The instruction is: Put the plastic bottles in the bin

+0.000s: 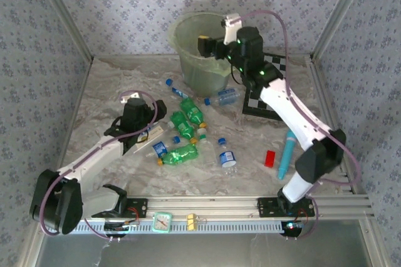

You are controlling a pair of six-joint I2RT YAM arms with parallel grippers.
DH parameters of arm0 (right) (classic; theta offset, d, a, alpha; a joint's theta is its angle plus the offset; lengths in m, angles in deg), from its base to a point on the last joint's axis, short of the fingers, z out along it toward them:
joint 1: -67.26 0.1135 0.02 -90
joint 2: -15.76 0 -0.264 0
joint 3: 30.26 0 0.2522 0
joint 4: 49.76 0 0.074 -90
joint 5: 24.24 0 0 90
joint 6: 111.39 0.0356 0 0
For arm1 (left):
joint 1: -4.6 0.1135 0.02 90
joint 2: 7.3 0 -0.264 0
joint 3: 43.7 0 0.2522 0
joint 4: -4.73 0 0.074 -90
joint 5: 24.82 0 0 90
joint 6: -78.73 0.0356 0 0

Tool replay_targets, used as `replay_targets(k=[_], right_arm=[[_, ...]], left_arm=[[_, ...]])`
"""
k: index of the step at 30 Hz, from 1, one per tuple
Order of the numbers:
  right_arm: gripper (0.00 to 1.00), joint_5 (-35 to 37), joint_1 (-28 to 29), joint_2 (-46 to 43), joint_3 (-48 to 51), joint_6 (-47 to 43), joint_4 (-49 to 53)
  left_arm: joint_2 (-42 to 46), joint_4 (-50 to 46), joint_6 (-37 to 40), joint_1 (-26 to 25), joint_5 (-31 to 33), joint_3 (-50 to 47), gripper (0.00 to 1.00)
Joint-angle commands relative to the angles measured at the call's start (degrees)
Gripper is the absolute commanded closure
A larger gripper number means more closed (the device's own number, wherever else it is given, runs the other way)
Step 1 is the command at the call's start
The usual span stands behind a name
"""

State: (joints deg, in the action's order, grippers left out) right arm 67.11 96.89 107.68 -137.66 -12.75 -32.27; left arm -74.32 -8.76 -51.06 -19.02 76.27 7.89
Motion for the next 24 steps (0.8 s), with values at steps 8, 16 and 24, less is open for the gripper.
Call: replay_targets(k=[8, 16, 24], right_arm=[[0.00, 7.1, -0.9, -16.8, 28.3, 15.9, -1.2], [0.00, 11.6, -1.5, -17.2, 41.1, 35.5, -1.7], [0.00, 6.5, -2.8, -7.9, 41.8, 46.9, -8.5]], left_arm=[[-5.7, 5.6, -0.3, -0.6, -5.5, 5.9, 0.00], [-7.9, 6.3, -1.2, -0.9, -6.1, 6.7, 0.00], [-5.5, 4.4, -0.1, -0.9, -3.6, 5.5, 0.00]])
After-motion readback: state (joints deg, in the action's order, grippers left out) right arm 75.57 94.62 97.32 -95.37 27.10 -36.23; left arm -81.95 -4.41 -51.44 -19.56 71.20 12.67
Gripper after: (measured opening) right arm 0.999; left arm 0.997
